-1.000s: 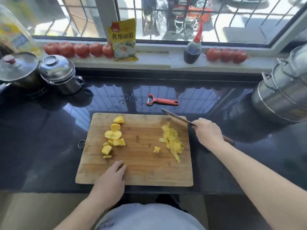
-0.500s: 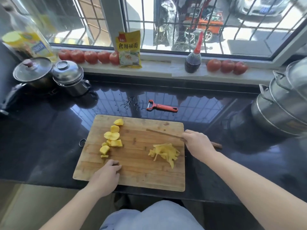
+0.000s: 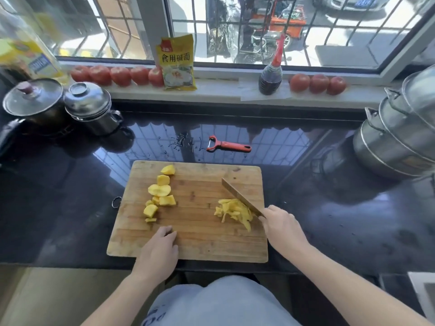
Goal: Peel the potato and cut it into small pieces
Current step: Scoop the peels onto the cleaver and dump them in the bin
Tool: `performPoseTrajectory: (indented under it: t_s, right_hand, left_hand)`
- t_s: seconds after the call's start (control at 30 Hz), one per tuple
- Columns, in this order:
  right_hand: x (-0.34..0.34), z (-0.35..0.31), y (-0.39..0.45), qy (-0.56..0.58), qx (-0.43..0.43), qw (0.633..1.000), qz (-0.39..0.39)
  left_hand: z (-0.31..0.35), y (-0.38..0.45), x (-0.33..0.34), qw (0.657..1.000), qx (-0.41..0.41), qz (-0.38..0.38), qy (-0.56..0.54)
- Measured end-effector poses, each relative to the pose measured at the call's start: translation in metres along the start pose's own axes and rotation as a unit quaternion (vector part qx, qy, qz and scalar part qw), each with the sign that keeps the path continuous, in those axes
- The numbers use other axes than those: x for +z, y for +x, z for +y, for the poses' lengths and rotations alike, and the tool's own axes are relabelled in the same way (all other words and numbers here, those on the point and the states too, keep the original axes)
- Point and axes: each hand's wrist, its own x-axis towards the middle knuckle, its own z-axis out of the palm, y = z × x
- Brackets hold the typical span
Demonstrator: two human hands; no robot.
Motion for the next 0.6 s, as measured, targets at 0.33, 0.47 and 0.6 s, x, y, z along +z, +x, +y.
performPoseTrajectory:
  t_s: [0.33,0.47,0.6]
  right_hand:
    - [0.003,0.014,-0.043,0.4,0.33,0.853,0.058]
    - [0.032,0.021,-0.056,0.439,0.336,0.832,0.052]
    - [0.053,0.016,-0.058,0.44,0.324,0.837,0.045]
  left_hand:
    - [0.066,0.018,0.018,0.967,0.12,0.082,-0.21]
    - [0.095,0.041,0.037,0.959,0.153,0.081,-0.225]
    - [0.108,0.062,0.051,0.962,0.155,0.071,-0.215]
